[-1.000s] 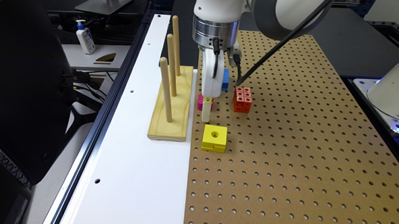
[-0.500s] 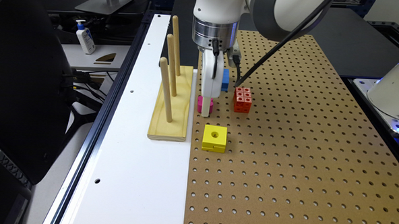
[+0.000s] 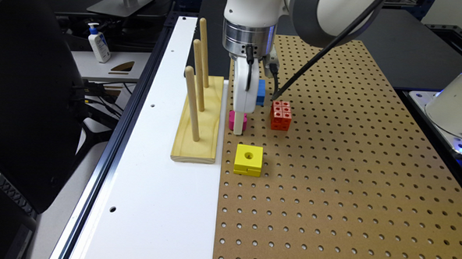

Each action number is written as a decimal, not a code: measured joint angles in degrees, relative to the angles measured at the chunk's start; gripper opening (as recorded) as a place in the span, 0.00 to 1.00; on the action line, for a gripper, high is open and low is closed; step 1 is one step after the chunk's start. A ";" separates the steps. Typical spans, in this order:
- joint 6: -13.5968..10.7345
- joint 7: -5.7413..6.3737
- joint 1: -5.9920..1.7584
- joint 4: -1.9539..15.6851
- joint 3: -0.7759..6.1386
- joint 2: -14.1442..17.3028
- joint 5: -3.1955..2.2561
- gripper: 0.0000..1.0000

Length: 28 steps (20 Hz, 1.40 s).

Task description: Pick up pink flower.

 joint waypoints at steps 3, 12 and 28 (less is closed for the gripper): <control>-1.41 0.00 -0.02 -0.02 -0.02 -1.62 0.00 0.00; -5.48 0.00 -0.05 -0.10 -0.03 -5.75 0.00 0.00; -14.06 0.01 -0.18 -0.19 -0.02 -14.45 0.00 0.00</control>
